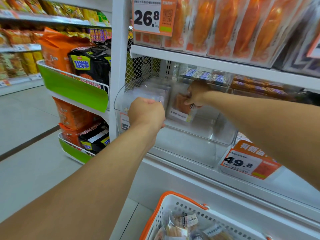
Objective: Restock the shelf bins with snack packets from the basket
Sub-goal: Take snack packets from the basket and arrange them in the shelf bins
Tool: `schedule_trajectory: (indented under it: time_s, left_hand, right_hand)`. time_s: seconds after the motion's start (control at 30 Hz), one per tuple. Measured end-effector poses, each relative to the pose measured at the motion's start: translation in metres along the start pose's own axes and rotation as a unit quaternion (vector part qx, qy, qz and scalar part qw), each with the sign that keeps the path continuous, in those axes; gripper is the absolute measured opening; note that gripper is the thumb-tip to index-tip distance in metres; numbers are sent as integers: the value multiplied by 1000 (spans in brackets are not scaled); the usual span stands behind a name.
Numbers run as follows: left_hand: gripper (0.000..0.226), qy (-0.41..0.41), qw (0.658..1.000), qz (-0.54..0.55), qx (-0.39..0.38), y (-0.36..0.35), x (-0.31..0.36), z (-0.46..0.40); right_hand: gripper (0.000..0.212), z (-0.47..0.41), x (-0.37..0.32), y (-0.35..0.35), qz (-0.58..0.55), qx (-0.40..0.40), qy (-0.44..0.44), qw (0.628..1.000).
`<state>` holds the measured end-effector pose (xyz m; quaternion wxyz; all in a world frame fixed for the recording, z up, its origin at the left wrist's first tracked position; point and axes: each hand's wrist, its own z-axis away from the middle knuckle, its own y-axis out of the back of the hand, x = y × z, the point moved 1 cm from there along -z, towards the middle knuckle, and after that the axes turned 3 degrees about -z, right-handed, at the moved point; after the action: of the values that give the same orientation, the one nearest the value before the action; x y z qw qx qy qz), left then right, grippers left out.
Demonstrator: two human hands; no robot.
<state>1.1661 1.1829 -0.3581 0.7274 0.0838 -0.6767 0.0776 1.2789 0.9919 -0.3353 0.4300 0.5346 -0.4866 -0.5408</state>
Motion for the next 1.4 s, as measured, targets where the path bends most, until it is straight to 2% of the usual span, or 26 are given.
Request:
schedule_trajectory:
  time_s: [0.07,0.2,0.37,0.5,0.6,0.67,0.73,0.77,0.83,0.9,0.93,0.97,1.03,1.1,1.17,1.27,1.33,1.4]
  left_hand:
    - [21,-5,1000,-5,-4,0,1,1]
    - [18,-17,1000,-20,-14,1,-1,1]
    - [12,-21,998,-47,-28,-2,-6,-2]
    - [9,-53,994,-91,-38,-5,-9,-4]
    - [10,-85,984,-152,-46,-6,-10,-5]
    - [15,-133,968,-205,-62,-9,-11,-3]
    - [23,-193,933,-284,-109,-13,-8,5]
    - [26,-214,904,-338,-154,-15,-7,11]
    - [28,-215,816,-459,-277,-19,-10,27]
    - [29,-165,706,-557,-406,-23,-26,44]
    - [28,-131,652,-591,-457,-26,-37,52]
    - [27,-101,604,-618,-493,-30,-47,61]
    - [29,-69,536,-649,-536,-38,-62,79]
    - [29,-70,504,-659,-553,-47,-72,95]
    - [31,-86,487,-664,-562,-57,-77,107]
    - [34,-107,488,-664,-557,-65,-79,117]
    - [35,-115,491,-665,-551,-66,-78,120]
    - [35,-115,493,-664,-550,-65,-77,120]
  right_hand:
    - [39,-2,-7,-1,25,45,16,999]
    - [37,-2,-9,-4,19,66,5,998]
    - [58,5,-5,1,76,120,-8,990]
    - [70,6,-6,11,63,137,-19,988]
    - [70,20,-10,18,65,130,-11,989]
    - [59,41,-14,23,83,135,38,987]
    - [43,81,-17,29,86,170,110,976]
    - [35,108,-16,29,83,203,143,965]
    - [24,167,-6,19,52,261,187,946]
    - [25,218,15,-13,-29,249,206,946]
    - [26,239,30,-38,-67,196,199,958]
    - [25,255,48,-69,-90,110,180,973]
    - [23,284,78,-142,-93,-103,119,983]
    - [44,311,93,-206,-131,-236,45,962]
    - [51,334,91,-251,-212,-273,-34,938]
    - [39,351,71,-293,-336,-228,-156,901]
    - [26,352,64,-306,-450,-161,-259,839]
    - [22,347,66,-305,-550,-157,-307,760]
